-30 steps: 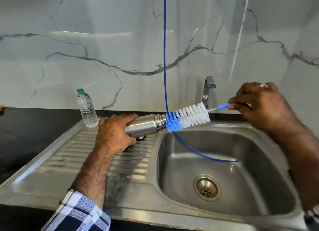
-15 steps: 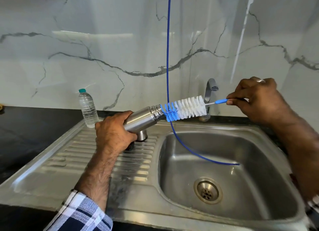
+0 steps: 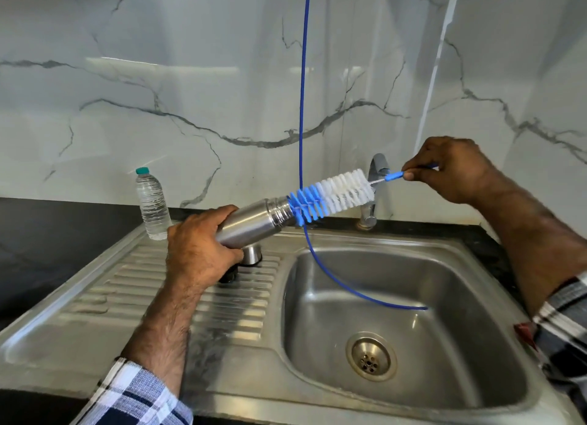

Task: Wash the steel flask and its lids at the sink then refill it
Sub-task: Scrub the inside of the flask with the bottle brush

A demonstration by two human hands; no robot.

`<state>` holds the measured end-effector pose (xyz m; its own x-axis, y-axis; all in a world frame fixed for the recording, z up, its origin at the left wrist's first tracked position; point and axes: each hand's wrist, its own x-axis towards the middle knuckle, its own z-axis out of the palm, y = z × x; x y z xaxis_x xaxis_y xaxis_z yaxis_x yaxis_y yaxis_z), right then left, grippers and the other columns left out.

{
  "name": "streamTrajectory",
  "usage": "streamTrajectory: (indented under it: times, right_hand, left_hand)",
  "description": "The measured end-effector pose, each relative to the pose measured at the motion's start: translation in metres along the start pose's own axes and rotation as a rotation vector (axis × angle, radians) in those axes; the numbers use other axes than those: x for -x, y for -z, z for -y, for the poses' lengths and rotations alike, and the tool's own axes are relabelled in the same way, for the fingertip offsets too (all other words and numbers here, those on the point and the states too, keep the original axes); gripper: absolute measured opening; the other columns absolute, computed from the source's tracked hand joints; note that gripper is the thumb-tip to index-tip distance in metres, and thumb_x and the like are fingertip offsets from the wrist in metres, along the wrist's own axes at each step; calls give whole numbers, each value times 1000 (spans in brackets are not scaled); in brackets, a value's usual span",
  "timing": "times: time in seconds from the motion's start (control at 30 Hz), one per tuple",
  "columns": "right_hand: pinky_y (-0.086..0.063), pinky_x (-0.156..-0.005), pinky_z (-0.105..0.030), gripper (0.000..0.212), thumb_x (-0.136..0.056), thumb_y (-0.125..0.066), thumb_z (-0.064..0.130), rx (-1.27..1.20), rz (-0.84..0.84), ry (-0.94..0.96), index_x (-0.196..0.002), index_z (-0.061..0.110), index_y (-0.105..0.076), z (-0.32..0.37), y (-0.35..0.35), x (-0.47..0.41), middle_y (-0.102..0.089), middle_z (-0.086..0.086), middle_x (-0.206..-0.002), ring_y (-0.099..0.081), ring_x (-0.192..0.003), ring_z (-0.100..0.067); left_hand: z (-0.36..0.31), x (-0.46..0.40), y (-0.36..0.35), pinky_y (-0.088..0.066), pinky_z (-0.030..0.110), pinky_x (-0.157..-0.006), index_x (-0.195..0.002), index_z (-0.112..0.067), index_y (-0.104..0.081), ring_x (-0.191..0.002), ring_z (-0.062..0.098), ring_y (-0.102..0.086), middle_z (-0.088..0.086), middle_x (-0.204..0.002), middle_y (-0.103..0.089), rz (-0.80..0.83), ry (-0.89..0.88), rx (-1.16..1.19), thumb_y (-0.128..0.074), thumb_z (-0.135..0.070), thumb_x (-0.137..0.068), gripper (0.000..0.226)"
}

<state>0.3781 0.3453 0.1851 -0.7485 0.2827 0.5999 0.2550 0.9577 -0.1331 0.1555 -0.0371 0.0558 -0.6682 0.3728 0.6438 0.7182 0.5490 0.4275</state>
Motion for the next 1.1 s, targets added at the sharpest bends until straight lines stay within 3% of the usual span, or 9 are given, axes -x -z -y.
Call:
streamTrajectory:
  times: [0.1,0.2,0.4,0.53,0.67,0.73,0.8,1.0,1.1]
  right_hand:
    - [-48,-90,-46,16,-88,-84,29,-2,-84,60,-103,25,-85,15,-11,21,-67,4,-89,-63,-90,-26]
    - [-34,-95,-46,16,-89,-82,33,91,-158,106,-103,28,-85,31,-11,38,-67,6,-91,-61,-94,-26]
    - [-30,-98,-48,13,-87,-83,34,163,-179,265,-99,29,-85,25,33,30,-64,8,-93,-57,-93,-22]
    - [-46,-98,-58,15,-85,-87,28,53,-64,203,-100,27,-85,-5,34,3,-65,11,-89,-59,-88,-17]
    - [-52,-89,-38,11,-87,-86,23,-211,-20,-41,-97,27,-84,-17,5,15,-68,9,-88,-66,-90,-24]
    - [-51,-92,-45,8,-88,-84,28,-179,-55,-62,-96,28,-84,-11,-12,32,-67,8,-86,-64,-88,-21]
    - [-48,-95,-57,6,-90,-83,31,-98,-106,-24,-95,31,-84,1,-19,50,-65,11,-84,-62,-86,-19]
    - [-29,-93,-45,5,-90,-81,35,144,-232,168,-93,32,-84,31,11,67,-64,11,-88,-60,-90,-23]
    - [-34,-98,-51,9,-90,-78,39,119,-159,240,-92,33,-84,24,44,43,-63,14,-88,-57,-89,-17]
  left_hand:
    - [0,0,2,-45,47,-99,-136,-34,-66,-106,27,-67,-6,-119,-75,-60,81,-44,-101,-32,-52,91]
    - [-1,0,5,-42,46,-99,-137,-36,-66,-106,28,-67,-5,-121,-75,-46,123,-79,-101,-32,-53,91]
    - [-2,0,6,-51,50,-99,-135,-38,-67,-106,23,-66,-8,-119,-74,82,-19,-11,-101,-21,-47,95]
    - [-4,1,-1,-47,47,-104,-136,-35,-68,-110,21,-65,-11,-122,-72,108,-116,62,-103,-19,-46,98]
    - [-5,0,-2,-57,51,-96,-136,-33,-68,-103,22,-67,-13,-115,-68,8,-33,131,-103,-17,-46,98]
    - [-5,0,-3,-54,54,-99,-136,-35,-66,-105,25,-68,-8,-118,-74,-44,9,48,-103,-24,-47,97]
    - [-6,0,-4,-47,51,-101,-136,-34,-67,-108,28,-68,-4,-120,-76,-77,27,-69,-102,-29,-48,94]
    - [-4,-1,2,-39,47,-102,-135,-34,-69,-111,26,-65,-5,-121,-76,-26,-4,-138,-103,-22,-48,95]
    - [0,-1,1,-35,43,-103,-135,-40,-67,-114,19,-63,-14,-122,-73,105,-102,-41,-102,-20,-47,97]
